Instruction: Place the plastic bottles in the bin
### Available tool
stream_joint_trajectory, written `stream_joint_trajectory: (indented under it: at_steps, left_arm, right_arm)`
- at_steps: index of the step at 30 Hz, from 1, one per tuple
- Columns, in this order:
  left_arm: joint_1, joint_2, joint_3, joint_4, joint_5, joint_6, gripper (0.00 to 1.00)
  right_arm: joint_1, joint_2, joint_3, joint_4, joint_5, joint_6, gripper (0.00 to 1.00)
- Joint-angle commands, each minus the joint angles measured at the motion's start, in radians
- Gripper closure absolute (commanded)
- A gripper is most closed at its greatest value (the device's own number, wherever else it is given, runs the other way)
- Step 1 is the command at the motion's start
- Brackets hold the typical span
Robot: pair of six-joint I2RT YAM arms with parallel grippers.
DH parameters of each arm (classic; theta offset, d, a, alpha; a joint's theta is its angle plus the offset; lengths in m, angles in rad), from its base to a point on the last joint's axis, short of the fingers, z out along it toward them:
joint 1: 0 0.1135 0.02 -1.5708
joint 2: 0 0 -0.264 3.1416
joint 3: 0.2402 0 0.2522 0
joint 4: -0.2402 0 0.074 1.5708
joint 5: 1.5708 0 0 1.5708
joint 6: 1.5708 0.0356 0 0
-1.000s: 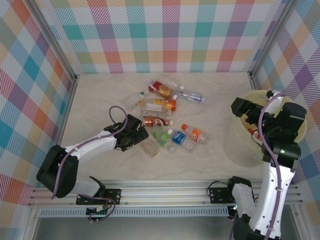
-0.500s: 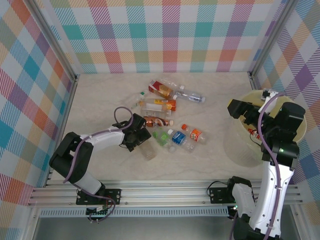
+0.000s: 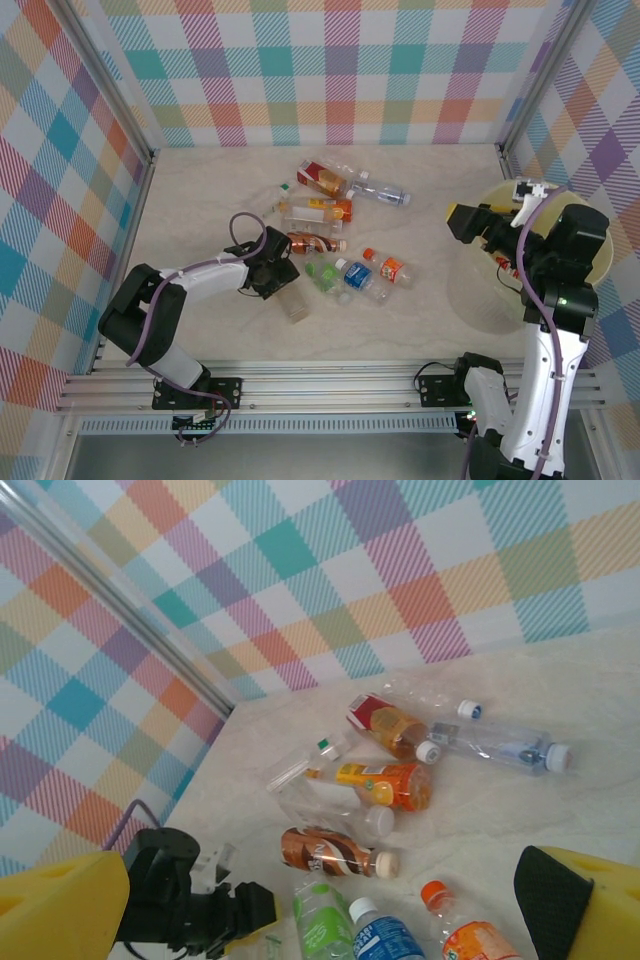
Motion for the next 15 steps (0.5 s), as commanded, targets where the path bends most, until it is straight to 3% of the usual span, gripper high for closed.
stream_joint_trajectory:
  at_steps: [1,7,15]
  left_arm:
    - [-0.002,-0.052,-0.002,0.083,0.013,0.037,0.50]
    - [-0.009,-0.113,0.019,0.105,0.028,0.071,0.54]
    - [-0.036,-0.200,0.160,0.155,0.034,0.162,0.55]
  right_arm:
    - [0.030,0.001,-0.001,0.040,-0.037,-0.015,0.00]
    - [0.110,0.022,-0.001,0.044,-0.004,-0.013,0.00]
    - [0.361,0.095,0.027,0.062,0.135,-0.030,0.00]
